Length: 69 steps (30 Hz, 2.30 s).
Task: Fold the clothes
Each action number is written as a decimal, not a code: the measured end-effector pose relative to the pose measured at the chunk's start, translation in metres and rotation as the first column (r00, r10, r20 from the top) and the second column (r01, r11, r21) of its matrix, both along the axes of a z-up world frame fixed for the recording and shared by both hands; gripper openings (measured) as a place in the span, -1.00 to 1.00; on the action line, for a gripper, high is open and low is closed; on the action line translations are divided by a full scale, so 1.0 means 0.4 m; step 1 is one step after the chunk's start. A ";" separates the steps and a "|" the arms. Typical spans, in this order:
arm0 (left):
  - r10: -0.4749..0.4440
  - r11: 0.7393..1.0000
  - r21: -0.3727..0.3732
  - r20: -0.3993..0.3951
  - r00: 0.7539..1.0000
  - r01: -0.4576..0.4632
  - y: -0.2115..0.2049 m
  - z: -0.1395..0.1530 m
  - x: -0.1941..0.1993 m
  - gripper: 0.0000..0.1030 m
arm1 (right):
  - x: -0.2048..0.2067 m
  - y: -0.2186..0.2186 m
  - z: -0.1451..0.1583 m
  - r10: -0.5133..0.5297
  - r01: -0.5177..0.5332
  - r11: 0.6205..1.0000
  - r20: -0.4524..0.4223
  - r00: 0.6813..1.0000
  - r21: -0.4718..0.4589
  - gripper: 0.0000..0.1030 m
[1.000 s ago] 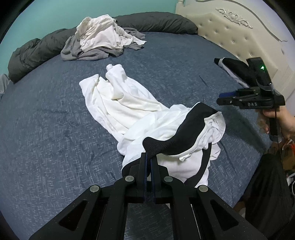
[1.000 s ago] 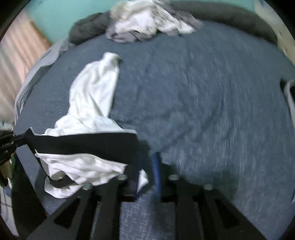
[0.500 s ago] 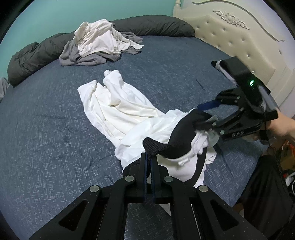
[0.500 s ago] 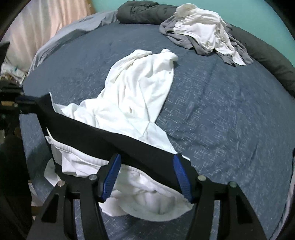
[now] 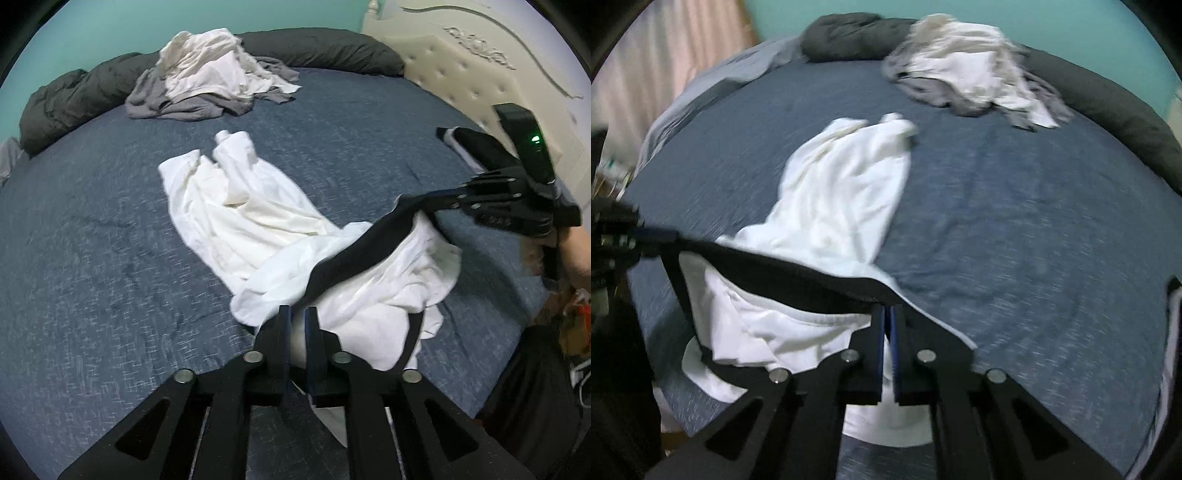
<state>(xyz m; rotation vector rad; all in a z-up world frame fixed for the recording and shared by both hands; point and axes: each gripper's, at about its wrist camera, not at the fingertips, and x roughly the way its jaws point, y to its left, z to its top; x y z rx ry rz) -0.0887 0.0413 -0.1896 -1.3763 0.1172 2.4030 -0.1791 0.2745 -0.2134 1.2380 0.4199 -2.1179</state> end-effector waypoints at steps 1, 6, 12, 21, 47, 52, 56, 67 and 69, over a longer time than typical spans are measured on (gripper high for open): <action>0.001 1.000 0.006 0.004 1.000 -0.001 -0.003 -0.003 0.001 -0.64 | -0.006 0.011 0.001 -0.018 0.018 1.000 -0.001 1.000 0.005 -0.95; 0.007 1.000 0.024 0.024 1.000 -0.007 -0.008 -0.021 0.016 -0.18 | -0.028 0.063 0.006 -0.093 0.093 0.995 -0.006 0.996 0.022 -0.95; 0.028 0.999 0.035 0.053 0.998 -0.030 0.019 -0.050 0.010 0.03 | -0.018 0.081 0.009 -0.108 0.108 0.994 -0.015 0.994 0.010 -0.95; 0.104 0.993 0.055 0.051 0.993 -0.107 0.024 -0.071 -0.024 0.03 | 0.001 0.096 0.011 -0.120 0.120 0.993 -0.028 0.992 0.001 -0.95; 0.045 0.999 0.021 0.027 0.999 -0.046 0.028 -0.078 -0.028 -0.64 | -0.052 0.045 -0.122 -0.090 0.086 0.987 0.021 0.996 0.133 0.15; 0.042 0.999 0.016 0.036 0.998 -0.043 0.027 -0.090 -0.033 -0.71 | -0.083 0.039 -0.161 -0.093 0.084 0.987 0.057 0.994 0.134 0.10; 0.049 0.998 0.024 0.048 0.998 -0.050 0.021 -0.099 -0.037 -0.85 | -0.086 0.023 -0.181 -0.065 0.052 0.988 0.090 0.994 0.146 -0.58; 0.098 0.995 0.038 -0.074 0.992 -0.095 -0.019 0.066 -0.007 -0.93 | -0.028 0.090 0.060 -0.154 0.163 0.986 -0.160 0.975 0.041 -0.91; 0.103 0.994 0.038 -0.115 0.988 -0.099 -0.023 0.126 0.001 -0.93 | -0.009 0.099 0.140 -0.166 0.171 0.985 -0.223 0.961 0.007 -0.91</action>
